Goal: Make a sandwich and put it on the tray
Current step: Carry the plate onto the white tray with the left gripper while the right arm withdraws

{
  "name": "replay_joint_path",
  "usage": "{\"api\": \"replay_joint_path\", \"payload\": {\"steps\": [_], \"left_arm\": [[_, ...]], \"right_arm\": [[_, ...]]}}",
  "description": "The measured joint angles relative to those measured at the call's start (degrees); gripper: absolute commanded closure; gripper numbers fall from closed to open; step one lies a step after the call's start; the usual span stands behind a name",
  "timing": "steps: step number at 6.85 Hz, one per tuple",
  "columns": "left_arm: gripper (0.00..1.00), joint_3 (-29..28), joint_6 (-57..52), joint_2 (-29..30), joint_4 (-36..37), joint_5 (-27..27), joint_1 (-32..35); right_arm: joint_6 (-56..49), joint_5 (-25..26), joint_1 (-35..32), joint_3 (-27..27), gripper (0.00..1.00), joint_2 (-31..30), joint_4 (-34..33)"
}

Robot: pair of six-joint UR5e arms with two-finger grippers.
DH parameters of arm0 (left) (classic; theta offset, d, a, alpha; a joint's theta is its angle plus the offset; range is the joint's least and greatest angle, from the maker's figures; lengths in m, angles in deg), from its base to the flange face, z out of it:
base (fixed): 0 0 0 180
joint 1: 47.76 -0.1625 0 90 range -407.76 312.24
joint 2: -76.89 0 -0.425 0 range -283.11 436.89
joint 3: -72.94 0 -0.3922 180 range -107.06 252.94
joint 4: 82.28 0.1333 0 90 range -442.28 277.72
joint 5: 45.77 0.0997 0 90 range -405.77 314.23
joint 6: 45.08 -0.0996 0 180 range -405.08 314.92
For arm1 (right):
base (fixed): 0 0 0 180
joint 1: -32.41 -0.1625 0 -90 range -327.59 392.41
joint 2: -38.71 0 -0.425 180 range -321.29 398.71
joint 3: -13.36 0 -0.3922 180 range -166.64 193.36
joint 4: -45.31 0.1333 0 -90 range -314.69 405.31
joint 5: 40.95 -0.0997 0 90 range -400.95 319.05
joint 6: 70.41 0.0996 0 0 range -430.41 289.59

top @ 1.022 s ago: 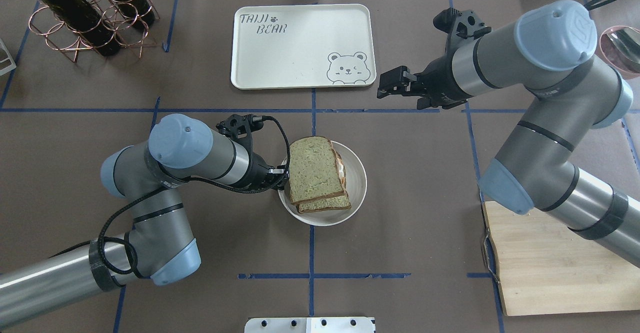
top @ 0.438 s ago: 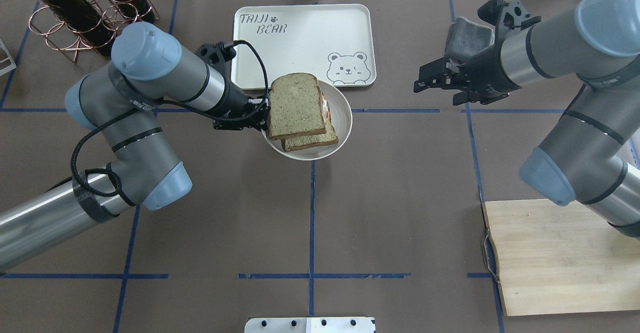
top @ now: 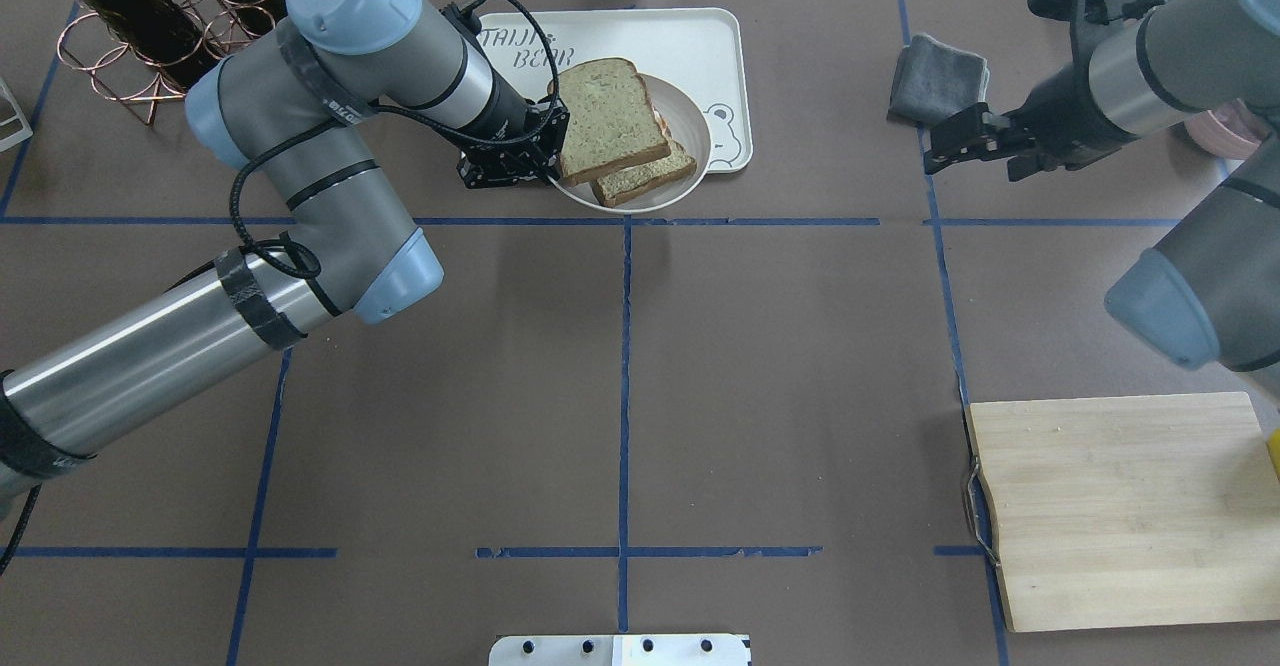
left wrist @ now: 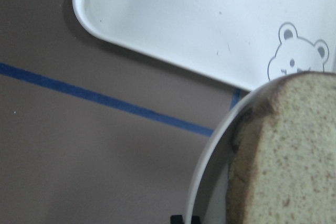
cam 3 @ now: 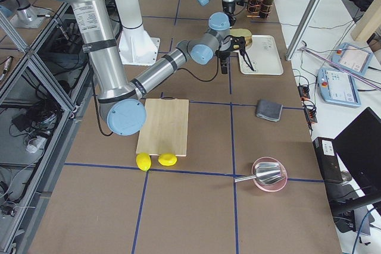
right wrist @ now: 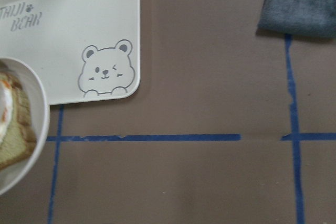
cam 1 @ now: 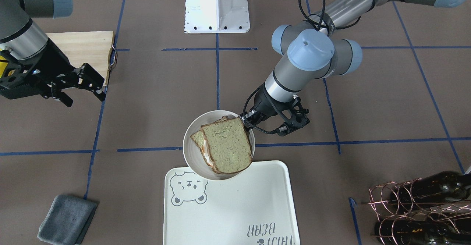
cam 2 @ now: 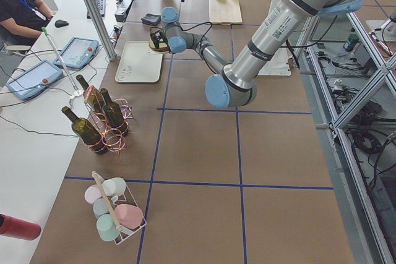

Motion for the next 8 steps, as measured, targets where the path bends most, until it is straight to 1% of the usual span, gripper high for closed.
{"api": "replay_joint_path", "payload": {"steps": [1,2,4,6,7,8], "left_arm": [[1.00,-3.7,3.5,2.1,-1.3,0.7,0.1],[1.00,-8.7,8.7,4.3,-4.9,2.6,0.2],[1.00,-18.8,16.9,7.6,-12.8,8.3,0.2],[1.00,-25.7,18.7,8.4,-18.2,13.3,0.2],[1.00,-27.6,18.9,8.5,-19.7,14.5,0.2],[0.48,-28.3,18.9,8.6,-20.4,14.9,0.0]], "right_arm": [[-9.7,0.0,-2.5,0.2,0.00,-0.1,-6.1],[-17.5,-0.1,-5.0,0.3,0.00,-0.2,-11.0],[-28.9,-0.8,-9.4,0.3,0.00,-0.8,-18.1],[-33.9,-2.8,-12.4,0.3,0.00,-2.4,-19.8],[-34.7,-3.3,-13.1,0.3,0.00,-2.7,-19.9],[-35.0,-3.4,-13.4,0.4,0.00,-2.8,-20.0]]}}
